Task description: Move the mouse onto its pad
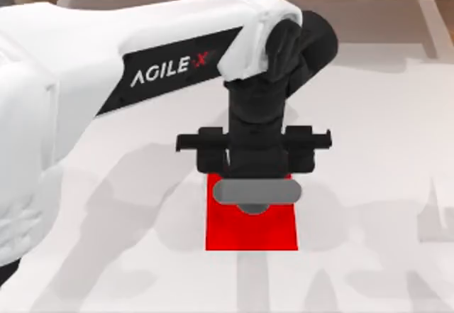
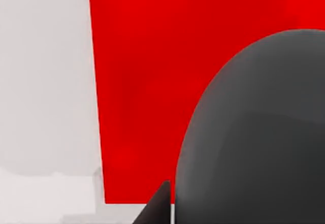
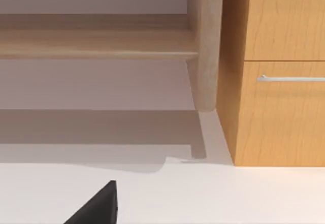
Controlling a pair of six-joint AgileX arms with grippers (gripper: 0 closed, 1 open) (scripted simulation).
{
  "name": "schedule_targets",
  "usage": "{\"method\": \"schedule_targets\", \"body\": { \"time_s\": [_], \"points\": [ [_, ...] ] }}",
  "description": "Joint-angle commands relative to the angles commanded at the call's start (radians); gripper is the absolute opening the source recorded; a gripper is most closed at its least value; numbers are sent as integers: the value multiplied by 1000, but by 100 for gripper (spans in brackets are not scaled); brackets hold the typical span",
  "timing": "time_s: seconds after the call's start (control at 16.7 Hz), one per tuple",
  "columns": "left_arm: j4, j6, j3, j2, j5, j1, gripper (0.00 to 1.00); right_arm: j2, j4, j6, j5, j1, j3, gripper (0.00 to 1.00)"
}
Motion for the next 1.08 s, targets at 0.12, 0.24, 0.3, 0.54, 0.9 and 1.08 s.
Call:
{"method": "schedule_targets", "body": {
  "time_s": [0.12, 0.24, 0.3, 0.54, 0.9, 1.08],
  "points": [
    [12, 0, -9, 3, 0, 0, 0, 0, 0, 0, 0, 0, 0, 100],
    [33, 0, -23, 7, 0, 0, 0, 0, 0, 0, 0, 0, 0, 100],
    [44, 0, -31, 10, -1, 0, 0, 0, 0, 0, 0, 0, 0, 100],
    [81, 0, -61, 22, 0, 0, 0, 0, 0, 0, 0, 0, 0, 100],
    [146, 1, -101, 30, 0, -1, 0, 0, 0, 0, 0, 0, 0, 100],
    [156, 1, -113, 39, -1, -1, 0, 0, 0, 0, 0, 0, 0, 100]
  ]
}}
